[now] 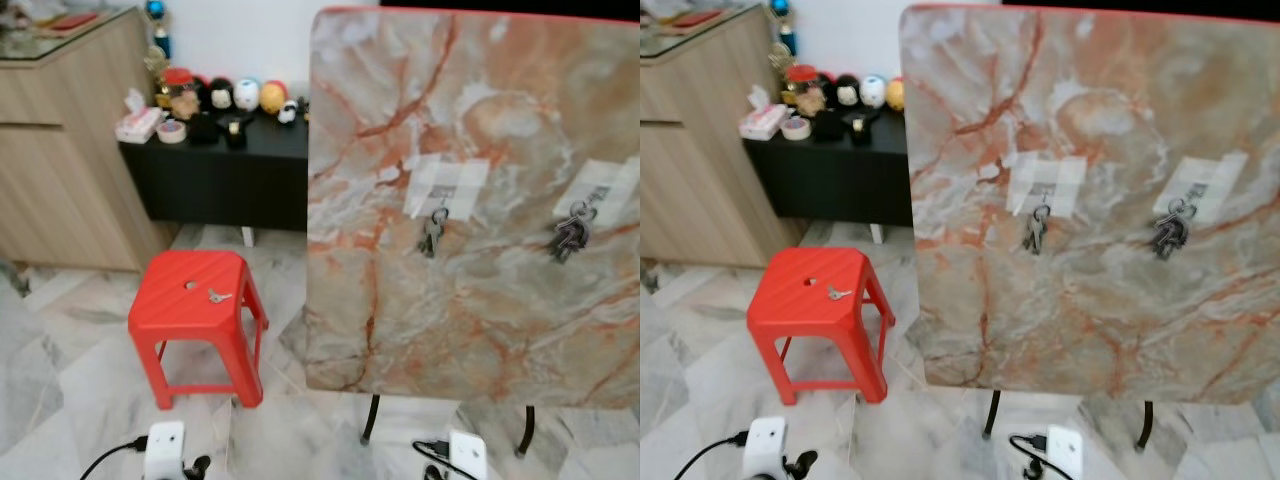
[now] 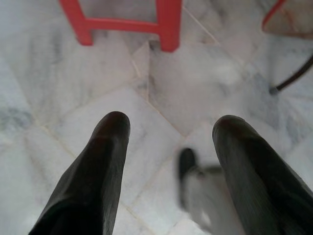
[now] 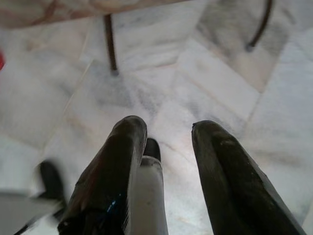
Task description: Hang keys on a hook
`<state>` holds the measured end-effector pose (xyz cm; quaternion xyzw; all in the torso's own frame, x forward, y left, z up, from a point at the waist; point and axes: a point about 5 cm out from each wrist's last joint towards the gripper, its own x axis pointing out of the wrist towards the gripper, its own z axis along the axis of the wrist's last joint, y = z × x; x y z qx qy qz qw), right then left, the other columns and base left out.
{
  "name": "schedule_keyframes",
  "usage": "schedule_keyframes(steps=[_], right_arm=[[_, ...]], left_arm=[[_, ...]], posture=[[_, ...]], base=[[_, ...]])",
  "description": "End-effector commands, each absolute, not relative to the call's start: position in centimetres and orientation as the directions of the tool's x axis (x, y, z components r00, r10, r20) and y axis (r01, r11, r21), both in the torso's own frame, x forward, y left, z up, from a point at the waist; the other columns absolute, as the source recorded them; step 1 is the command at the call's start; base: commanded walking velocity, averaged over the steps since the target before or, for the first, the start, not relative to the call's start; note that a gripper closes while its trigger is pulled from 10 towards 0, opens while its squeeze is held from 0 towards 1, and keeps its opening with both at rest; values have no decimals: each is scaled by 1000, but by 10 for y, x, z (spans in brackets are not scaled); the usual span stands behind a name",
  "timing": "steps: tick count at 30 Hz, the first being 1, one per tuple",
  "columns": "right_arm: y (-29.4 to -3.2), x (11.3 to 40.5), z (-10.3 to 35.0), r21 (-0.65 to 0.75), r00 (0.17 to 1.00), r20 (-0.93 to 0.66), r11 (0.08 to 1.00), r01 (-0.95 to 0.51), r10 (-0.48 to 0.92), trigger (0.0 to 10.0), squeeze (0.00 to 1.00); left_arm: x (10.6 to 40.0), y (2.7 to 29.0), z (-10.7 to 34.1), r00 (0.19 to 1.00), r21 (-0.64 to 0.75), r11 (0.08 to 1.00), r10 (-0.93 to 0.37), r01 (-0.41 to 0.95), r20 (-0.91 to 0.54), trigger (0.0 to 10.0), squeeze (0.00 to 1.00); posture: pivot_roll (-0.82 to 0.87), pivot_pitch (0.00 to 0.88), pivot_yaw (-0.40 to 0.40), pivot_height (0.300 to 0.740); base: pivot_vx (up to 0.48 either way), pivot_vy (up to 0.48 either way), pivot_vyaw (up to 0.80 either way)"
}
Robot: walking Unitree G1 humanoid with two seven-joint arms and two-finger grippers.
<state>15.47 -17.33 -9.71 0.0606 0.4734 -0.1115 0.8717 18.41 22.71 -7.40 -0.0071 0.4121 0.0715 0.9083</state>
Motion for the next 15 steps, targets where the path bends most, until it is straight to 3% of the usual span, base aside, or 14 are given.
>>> schedule_keyframes(steps=[1, 15], right_arm=[[-168, 158, -96, 16, 541, -831, 966, 259, -131, 10000, 0], [-168, 160, -95, 17, 549, -826, 969, 248, -127, 10000, 0]], left_arm=[[182, 232, -74, 636, 61, 988, 137, -139, -759, 10000, 0], [183, 232, -74, 639, 58, 988, 135, -140, -758, 10000, 0]], posture=[[1, 0, -47, 740], [4, 0, -48, 740]], base=[[0, 360, 0], [0, 361, 0]])
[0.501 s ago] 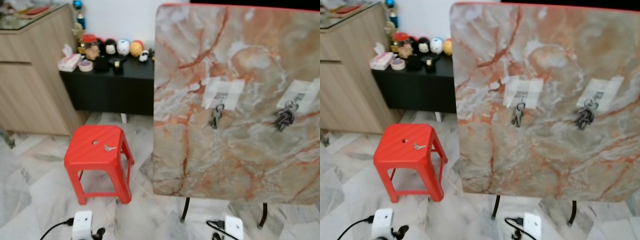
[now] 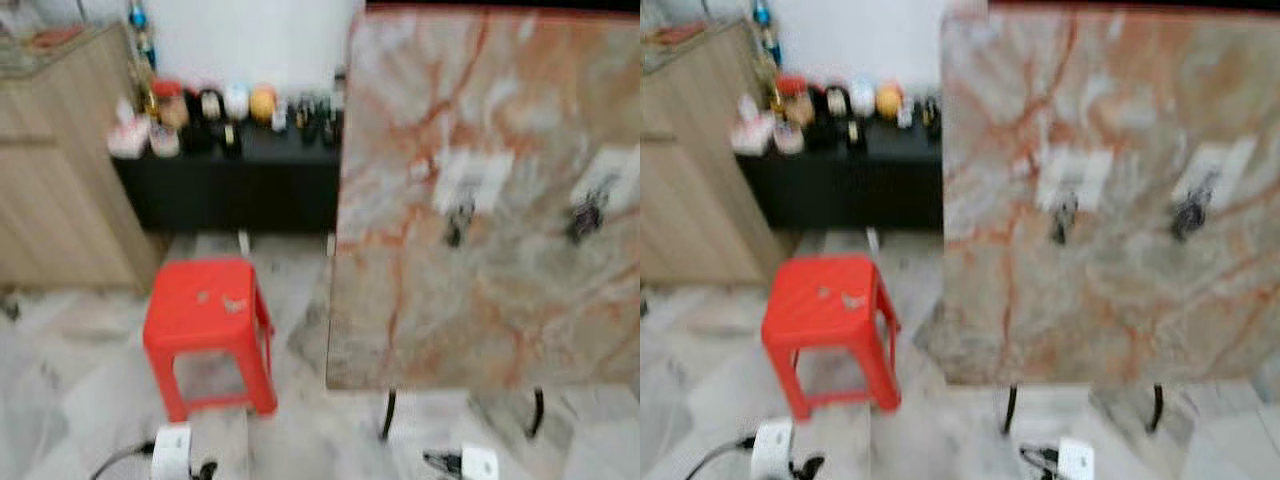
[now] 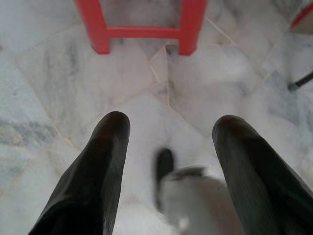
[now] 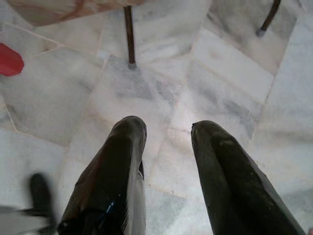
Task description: Hang keys on a hook
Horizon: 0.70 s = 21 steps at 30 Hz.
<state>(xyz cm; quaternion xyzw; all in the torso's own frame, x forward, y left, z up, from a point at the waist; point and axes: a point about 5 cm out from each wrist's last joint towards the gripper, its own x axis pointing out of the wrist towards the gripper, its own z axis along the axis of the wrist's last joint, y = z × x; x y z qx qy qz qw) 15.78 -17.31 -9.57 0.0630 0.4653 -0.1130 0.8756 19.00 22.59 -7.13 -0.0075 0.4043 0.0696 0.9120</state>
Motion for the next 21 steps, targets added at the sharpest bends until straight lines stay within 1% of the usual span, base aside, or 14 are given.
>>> schedule_keyframes(steps=[1, 21], right_arm=[[-169, 160, -95, 17, 550, -826, 968, 249, -127, 10000, 0], [-171, 159, -95, 9, 548, -827, 970, 244, -130, 10000, 0]], left_arm=[[183, 232, -74, 639, 58, 988, 135, -140, -758, 10000, 0], [182, 231, -75, 636, 56, 988, 136, -144, -759, 10000, 0]], posture=[[4, 0, -48, 740], [6, 0, -50, 740]], base=[[0, 360, 0], [0, 359, 0]])
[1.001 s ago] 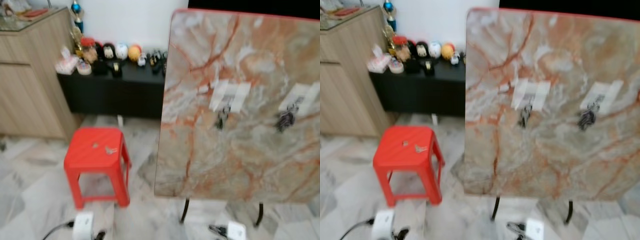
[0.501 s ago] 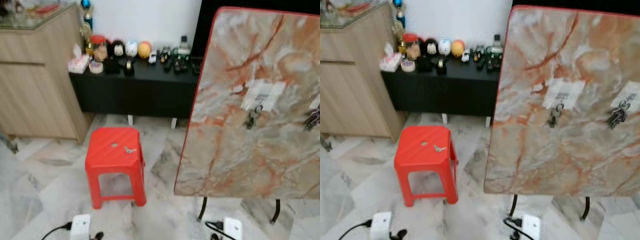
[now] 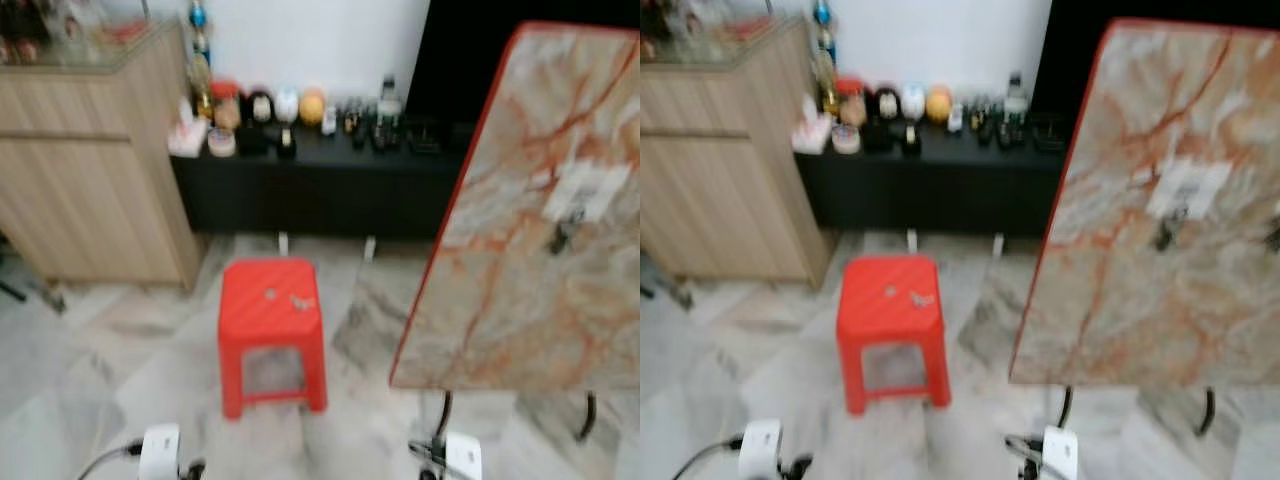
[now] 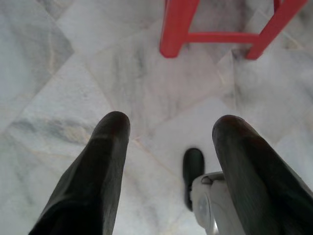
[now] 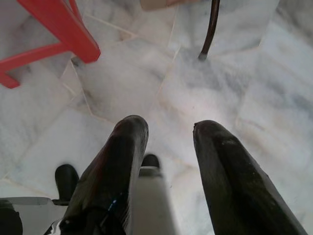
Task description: Hang keys on a hook
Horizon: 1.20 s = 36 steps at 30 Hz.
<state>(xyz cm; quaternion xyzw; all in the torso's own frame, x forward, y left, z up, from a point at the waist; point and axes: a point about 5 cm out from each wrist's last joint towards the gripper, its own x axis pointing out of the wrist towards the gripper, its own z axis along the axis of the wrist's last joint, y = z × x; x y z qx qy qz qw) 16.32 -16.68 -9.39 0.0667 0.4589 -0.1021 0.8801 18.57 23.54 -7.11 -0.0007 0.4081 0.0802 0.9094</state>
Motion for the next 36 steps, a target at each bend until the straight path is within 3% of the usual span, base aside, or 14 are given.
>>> schedule_keyframes(steps=[1, 19, 36], right_arm=[[-171, 159, -95, 9, 547, -827, 970, 243, -130, 10000, 0], [-172, 159, -95, 5, 547, -827, 972, 237, -129, 10000, 0], [-172, 161, -95, 4, 556, -823, 977, 211, -117, 10000, 0]], left_arm=[[182, 231, -75, 636, 56, 988, 135, -143, -759, 10000, 0], [182, 231, -74, 639, 55, 989, 132, -140, -758, 10000, 0], [183, 228, -74, 642, 51, 990, 123, -130, -757, 10000, 0]], posture=[[6, 0, -50, 740], [6, 0, -48, 740], [4, 0, -49, 740]], base=[[0, 364, 0], [0, 360, 0], [0, 0, 0]])
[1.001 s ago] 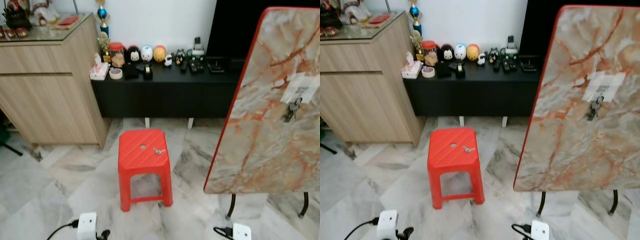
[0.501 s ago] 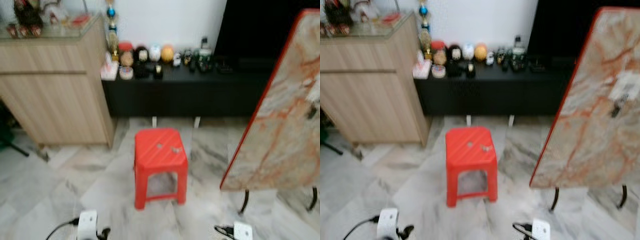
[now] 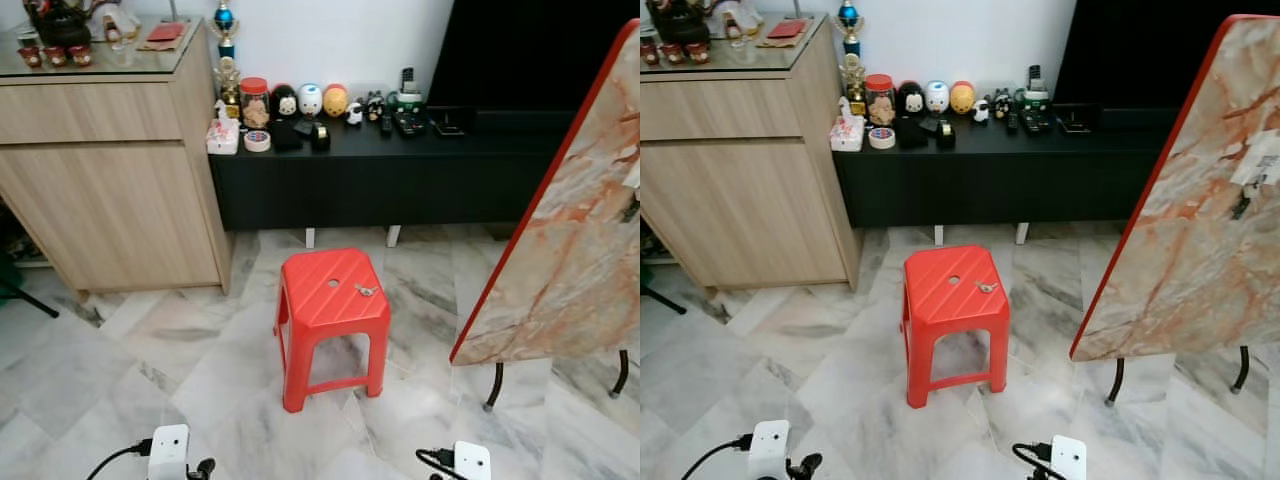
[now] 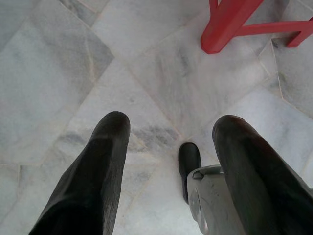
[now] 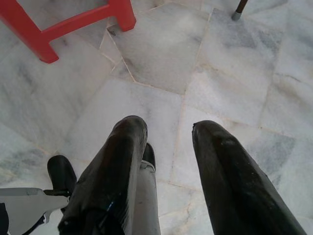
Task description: Hang keys on a hook
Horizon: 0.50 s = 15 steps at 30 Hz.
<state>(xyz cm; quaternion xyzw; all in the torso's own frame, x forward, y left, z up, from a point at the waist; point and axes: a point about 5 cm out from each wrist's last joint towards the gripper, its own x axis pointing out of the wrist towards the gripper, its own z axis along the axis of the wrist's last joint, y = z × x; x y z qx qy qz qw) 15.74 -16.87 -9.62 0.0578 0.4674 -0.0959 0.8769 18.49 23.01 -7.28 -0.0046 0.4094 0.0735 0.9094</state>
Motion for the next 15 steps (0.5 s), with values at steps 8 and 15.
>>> schedule_keyframes(steps=[8, 15], right_arm=[[-171, 162, -94, 17, 566, -819, 982, 188, -94, 10000, 0], [-171, 161, -94, 25, 563, -821, 977, 213, -102, 10000, 0]], left_arm=[[183, 228, -74, 643, 46, 990, 119, -130, -757, 10000, 0], [183, 228, -75, 641, 44, 990, 119, -131, -758, 10000, 0]], posture=[[1, 0, -45, 740], [1, 0, -45, 740]], base=[[30, 0, 473], [256, 0, 0]])
